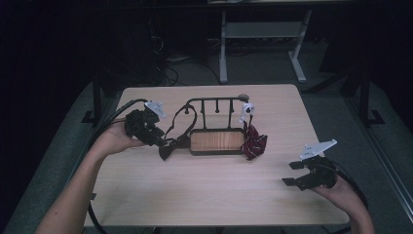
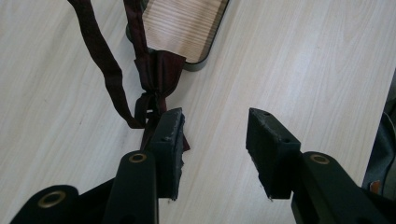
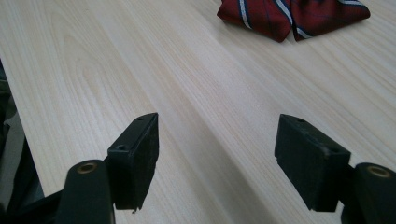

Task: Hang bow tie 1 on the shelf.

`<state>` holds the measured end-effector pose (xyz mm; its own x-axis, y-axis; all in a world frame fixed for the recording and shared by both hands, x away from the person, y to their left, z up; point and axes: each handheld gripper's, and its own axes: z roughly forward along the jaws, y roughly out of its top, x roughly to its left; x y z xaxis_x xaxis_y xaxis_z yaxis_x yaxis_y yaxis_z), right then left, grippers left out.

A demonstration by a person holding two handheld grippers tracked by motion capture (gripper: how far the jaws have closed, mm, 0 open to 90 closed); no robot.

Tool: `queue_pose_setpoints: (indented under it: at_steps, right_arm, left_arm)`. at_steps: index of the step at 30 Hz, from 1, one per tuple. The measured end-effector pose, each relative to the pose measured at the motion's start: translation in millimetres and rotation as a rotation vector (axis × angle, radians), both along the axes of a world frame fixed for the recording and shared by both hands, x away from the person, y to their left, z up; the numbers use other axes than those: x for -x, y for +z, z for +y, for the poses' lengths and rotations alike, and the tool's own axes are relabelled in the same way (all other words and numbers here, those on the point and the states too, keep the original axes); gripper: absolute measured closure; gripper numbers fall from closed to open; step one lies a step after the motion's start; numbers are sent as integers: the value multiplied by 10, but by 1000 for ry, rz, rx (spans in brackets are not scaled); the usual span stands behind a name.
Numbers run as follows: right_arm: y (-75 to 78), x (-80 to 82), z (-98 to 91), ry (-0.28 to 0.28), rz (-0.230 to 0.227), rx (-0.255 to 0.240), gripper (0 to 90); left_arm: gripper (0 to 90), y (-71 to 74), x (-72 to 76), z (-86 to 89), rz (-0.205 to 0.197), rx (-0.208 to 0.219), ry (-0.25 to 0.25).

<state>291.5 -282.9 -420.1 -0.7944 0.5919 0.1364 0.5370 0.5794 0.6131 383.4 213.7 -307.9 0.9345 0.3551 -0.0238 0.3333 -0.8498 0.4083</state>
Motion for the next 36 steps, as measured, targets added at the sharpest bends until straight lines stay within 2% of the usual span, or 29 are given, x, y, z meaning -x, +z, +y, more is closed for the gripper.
queue_pose_setpoints:
  at_steps: [13, 23, 36]
  right_arm:
    - [-7, -1, -14, 4, -7, 2, 302]
    - [-10, 3, -12, -2, 2, 3, 303]
    - [-33, 1, -16, -3, 3, -4, 295]
  left_arm:
    - [529, -117, 119, 40, -6, 15, 2]
    - [497, -280, 229, 84, -2, 30, 15]
    - [428, -491, 401, 137, -26, 35, 14]
